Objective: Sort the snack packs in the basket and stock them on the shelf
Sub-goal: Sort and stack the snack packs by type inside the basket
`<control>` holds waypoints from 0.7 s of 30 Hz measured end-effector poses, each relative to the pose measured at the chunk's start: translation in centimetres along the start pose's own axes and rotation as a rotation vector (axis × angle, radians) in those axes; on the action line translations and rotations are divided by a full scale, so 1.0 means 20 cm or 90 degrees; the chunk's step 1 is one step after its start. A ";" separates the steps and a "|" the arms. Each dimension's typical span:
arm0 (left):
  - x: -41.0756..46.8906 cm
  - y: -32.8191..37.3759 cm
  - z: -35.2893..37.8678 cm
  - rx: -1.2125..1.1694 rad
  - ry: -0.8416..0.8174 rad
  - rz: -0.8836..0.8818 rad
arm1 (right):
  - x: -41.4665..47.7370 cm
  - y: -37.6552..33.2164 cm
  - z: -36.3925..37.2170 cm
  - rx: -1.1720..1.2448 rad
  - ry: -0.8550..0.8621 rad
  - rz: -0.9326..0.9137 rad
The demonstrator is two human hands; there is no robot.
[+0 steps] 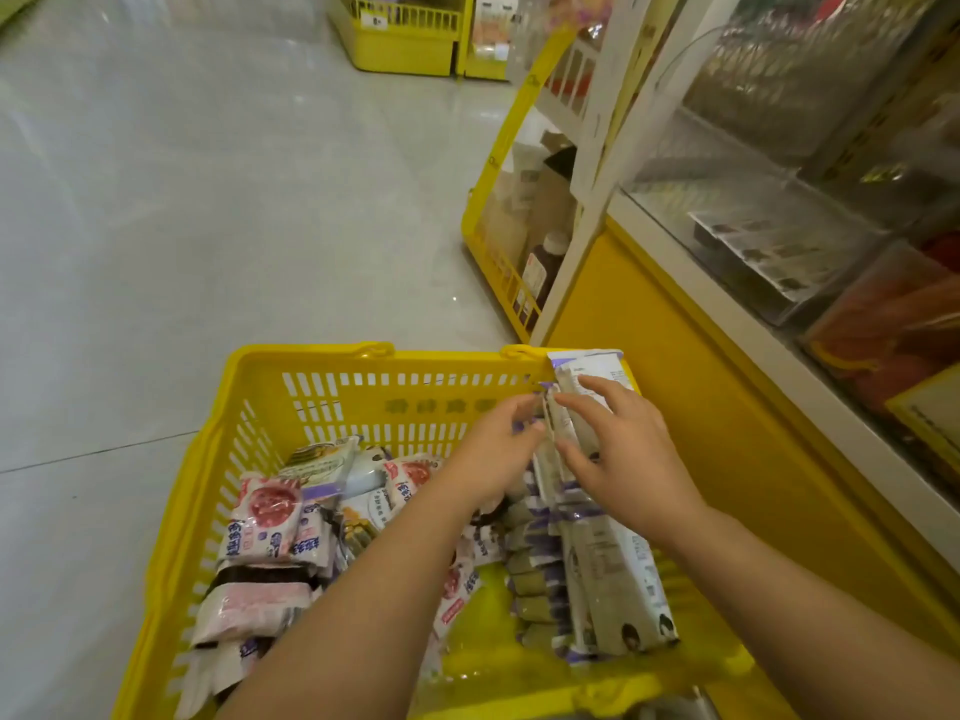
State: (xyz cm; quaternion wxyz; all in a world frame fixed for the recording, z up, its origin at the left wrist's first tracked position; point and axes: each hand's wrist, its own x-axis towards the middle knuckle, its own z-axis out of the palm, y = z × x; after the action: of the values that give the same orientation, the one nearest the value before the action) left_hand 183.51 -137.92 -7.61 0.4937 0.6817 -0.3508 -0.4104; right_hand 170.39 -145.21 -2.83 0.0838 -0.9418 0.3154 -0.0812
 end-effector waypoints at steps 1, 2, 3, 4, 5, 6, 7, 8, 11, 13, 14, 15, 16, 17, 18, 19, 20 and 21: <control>-0.02 0.00 -0.07 0.037 0.026 0.000 | 0.01 -0.06 0.01 0.018 0.006 -0.018; -0.05 -0.01 -0.16 0.074 0.051 0.005 | 0.03 -0.11 0.03 0.037 0.003 -0.035; -0.08 -0.01 -0.25 0.121 0.074 0.015 | 0.05 -0.17 0.05 0.055 -0.011 -0.050; -0.10 -0.02 -0.34 0.179 0.099 0.024 | 0.06 -0.23 0.09 0.074 -0.036 -0.064; -0.13 -0.03 -0.44 0.237 0.130 0.031 | 0.08 -0.29 0.13 0.096 -0.070 -0.075; -0.16 -0.04 -0.54 0.283 0.168 0.031 | 0.10 -0.35 0.17 0.121 -0.111 -0.080; -0.19 -0.06 -0.63 0.317 0.210 0.028 | 0.12 -0.40 0.23 0.146 -0.159 -0.077; -0.22 -0.07 -0.72 0.344 0.253 0.025 | 0.15 -0.45 0.28 0.169 -0.208 -0.070; -0.31 -0.14 -0.91 0.404 0.354 0.015 | 0.25 -0.59 0.46 0.194 -0.316 -0.047; -0.35 -0.19 -0.98 0.421 0.384 0.014 | 0.32 -0.65 0.56 0.200 -0.351 -0.017; -0.37 -0.21 -0.99 0.420 0.386 0.024 | 0.35 -0.68 0.61 0.208 -0.369 0.013; -0.37 -0.23 -1.00 0.419 0.383 0.038 | 0.38 -0.70 0.66 0.211 -0.387 0.048; -0.37 -0.25 -1.00 0.421 0.377 0.052 | 0.41 -0.71 0.70 0.201 -0.408 0.081; -0.37 -0.27 -1.00 0.425 0.372 0.065 | 0.43 -0.72 0.75 0.182 -0.432 0.107; -0.37 -0.28 -1.00 0.429 0.369 0.072 | 0.46 -0.73 0.78 0.167 -0.456 0.131; -0.36 -0.28 -1.00 0.431 0.370 0.074 | 0.48 -0.74 0.81 0.169 -0.477 0.155; -0.35 -0.29 -1.00 0.432 0.372 0.074 | 0.50 -0.76 0.83 0.184 -0.496 0.176; -0.35 -0.29 -1.00 0.433 0.372 0.072 | 0.52 -0.77 0.84 0.205 -0.514 0.191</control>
State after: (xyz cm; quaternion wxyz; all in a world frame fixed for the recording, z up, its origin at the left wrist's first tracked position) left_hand 199.10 -122.58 -8.12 0.3415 0.8722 -0.3484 -0.0348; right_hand 191.00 -137.66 -14.86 0.3563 -0.8168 0.3738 0.2572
